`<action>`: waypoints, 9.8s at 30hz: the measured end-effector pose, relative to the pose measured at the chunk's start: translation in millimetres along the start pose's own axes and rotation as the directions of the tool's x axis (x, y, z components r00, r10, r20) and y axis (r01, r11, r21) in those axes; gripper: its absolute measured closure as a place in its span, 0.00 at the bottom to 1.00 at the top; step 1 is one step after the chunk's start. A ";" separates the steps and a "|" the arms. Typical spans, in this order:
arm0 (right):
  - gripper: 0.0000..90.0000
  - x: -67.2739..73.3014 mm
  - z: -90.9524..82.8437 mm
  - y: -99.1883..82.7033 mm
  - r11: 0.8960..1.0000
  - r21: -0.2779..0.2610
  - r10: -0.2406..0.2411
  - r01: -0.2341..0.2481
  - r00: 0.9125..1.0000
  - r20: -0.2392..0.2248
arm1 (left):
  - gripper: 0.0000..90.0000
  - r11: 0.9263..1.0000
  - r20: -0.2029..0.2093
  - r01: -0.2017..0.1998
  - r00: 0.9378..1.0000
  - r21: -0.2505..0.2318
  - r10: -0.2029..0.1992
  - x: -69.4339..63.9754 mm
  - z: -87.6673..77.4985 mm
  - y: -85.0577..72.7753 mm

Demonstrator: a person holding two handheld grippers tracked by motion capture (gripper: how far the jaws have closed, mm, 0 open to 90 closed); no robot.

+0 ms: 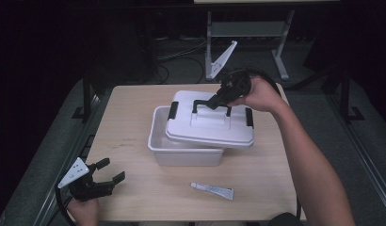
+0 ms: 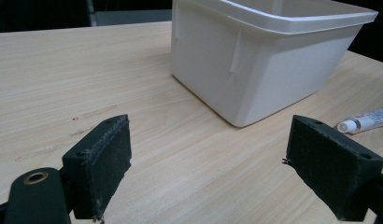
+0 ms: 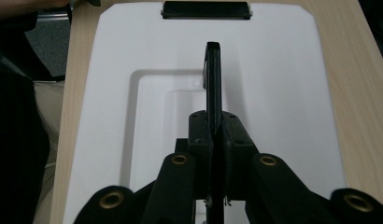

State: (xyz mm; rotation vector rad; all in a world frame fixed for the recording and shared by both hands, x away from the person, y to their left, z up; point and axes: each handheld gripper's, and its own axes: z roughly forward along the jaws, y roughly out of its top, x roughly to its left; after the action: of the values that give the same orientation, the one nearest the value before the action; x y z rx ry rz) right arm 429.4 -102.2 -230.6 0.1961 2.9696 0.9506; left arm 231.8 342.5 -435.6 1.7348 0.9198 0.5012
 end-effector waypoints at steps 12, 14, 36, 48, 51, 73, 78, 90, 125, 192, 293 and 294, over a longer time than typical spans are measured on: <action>0.93 6.2 -28.9 -42.7 0.998 -0.007 0.056 -0.056 0.998 0.040 | 0.15 1.000 -0.005 -0.004 1.000 0.010 0.004 -0.7 1.2 0.0; 0.93 7.6 -32.1 -48.4 0.998 -0.009 0.068 -0.067 0.997 0.044 | 0.15 1.000 -0.007 -0.006 1.000 0.010 0.006 -0.3 0.5 0.1; 0.93 20.1 -65.7 -108.4 0.986 -0.030 0.167 -0.164 0.981 0.096 | 0.15 1.000 -0.013 0.003 1.000 0.011 -0.003 -0.7 -0.8 -0.8; 0.93 25.8 -75.8 -138.4 0.979 -0.040 0.205 -0.202 0.972 0.116 | 0.15 1.000 -0.016 0.001 1.000 0.012 -0.001 -0.4 -0.5 -1.0; 0.93 27.7 -78.1 -148.4 0.975 -0.051 0.220 -0.215 0.969 0.117 | 0.15 1.000 -0.018 0.001 1.000 0.012 -0.001 -0.8 -1.0 -1.0; 0.93 30.6 -52.9 -206.3 0.952 -0.049 0.305 -0.301 0.948 0.093 | 0.15 1.000 -0.009 -0.011 1.000 0.014 0.011 -1.3 -0.1 -0.8; 0.93 29.6 -43.1 -217.1 0.947 -0.041 0.321 -0.319 0.943 0.091 | 0.15 1.000 -0.008 -0.006 1.000 0.011 0.006 -1.0 -0.1 -1.0; 0.93 23.9 -2.1 -232.5 0.938 -0.017 0.346 -0.346 0.937 0.052 | 0.15 1.000 -0.013 -0.009 1.000 0.010 0.009 -0.4 -1.6 -1.1; 0.87 13.5 38.6 -248.6 0.908 0.002 0.418 -0.419 0.907 0.055 | 0.15 1.000 -0.014 -0.003 1.000 0.006 0.003 -0.3 -2.8 -0.7; 0.53 124.5 96.6 -170.5 0.985 0.007 0.170 -0.170 0.985 -0.040 | 0.15 1.000 0.003 -0.003 1.000 0.006 0.003 -3.3 -0.7 -1.1; 0.79 131.6 176.9 -122.9 0.993 0.116 -0.022 0.034 0.994 -0.107 | 0.15 1.000 -0.001 0.007 1.000 -0.003 -0.007 -1.5 -3.7 -1.8; 0.79 131.6 173.9 -122.7 0.993 0.111 -0.021 0.033 0.994 -0.106 | 0.15 1.000 -0.001 0.006 1.000 -0.002 -0.006 -1.6 -3.4 -1.7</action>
State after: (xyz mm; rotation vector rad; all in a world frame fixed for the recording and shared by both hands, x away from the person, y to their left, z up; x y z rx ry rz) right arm 294.3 -84.4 -440.5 0.1103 3.1159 0.8155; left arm 227.9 343.6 -435.8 1.7295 0.9253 0.4989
